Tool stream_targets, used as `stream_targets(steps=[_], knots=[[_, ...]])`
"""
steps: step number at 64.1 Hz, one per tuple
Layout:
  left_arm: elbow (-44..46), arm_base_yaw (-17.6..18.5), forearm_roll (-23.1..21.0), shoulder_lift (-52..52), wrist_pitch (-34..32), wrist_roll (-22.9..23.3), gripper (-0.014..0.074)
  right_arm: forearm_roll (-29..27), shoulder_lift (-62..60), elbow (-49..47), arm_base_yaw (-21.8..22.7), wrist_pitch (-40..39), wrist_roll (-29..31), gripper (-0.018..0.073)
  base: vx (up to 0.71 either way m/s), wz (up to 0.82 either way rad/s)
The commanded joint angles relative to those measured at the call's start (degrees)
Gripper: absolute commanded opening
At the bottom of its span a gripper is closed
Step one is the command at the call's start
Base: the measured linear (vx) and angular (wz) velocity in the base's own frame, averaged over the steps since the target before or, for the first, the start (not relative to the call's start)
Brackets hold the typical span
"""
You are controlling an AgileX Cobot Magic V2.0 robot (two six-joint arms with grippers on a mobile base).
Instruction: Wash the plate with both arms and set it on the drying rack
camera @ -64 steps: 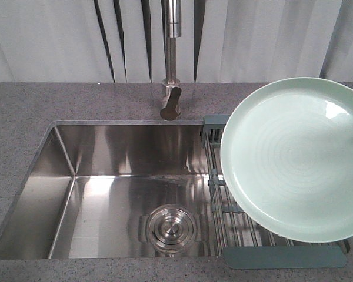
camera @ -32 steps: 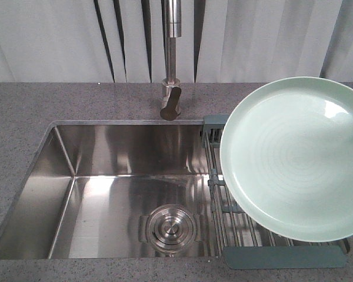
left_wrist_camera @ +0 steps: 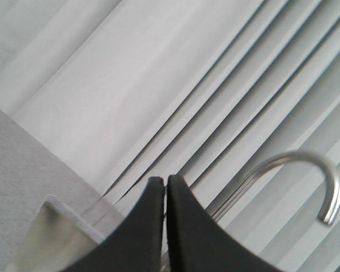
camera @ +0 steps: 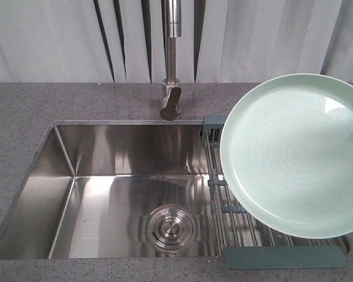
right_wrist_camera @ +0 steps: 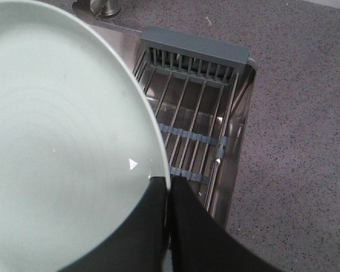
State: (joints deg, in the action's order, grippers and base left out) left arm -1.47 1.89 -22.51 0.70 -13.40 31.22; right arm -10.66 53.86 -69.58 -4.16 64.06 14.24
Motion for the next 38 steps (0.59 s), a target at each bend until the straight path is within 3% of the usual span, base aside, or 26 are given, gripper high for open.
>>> stream_targets(steps=[1, 5, 11, 28, 38], knots=[[-1.05, 0.34, -6.35, 0.85, -6.96, 6.46, 0.0003, -0.31, -0.44, -1.51, 0.4, -3.91, -0.22, -0.0006, 0.0, 0.0], [-0.69, 0.34, -8.33, 0.85, -8.81, 11.82, 0.0003, -0.11, -0.44, -1.51, 0.4, -3.98, -0.22, -0.0006, 0.0, 0.0], [1.19, 0.34, -6.44, 0.85, -9.59, 17.08, 0.0003, 1.02, -0.44, -1.51, 0.4, -3.98, -0.52, -0.0006, 0.0, 0.0], [14.02, 0.34, 12.44, -1.42, -8.98, 18.88, 0.0003, 7.67, -0.44, -1.68, 0.4, -4.11, -4.29, -0.0006, 0.0, 0.0], [22.41, 0.34, 20.7, -8.36, -4.46, 19.08, 0.0003, 9.72, -0.49, -1.68, 0.4, -4.06, -5.16, -0.0006, 0.0, 0.0]])
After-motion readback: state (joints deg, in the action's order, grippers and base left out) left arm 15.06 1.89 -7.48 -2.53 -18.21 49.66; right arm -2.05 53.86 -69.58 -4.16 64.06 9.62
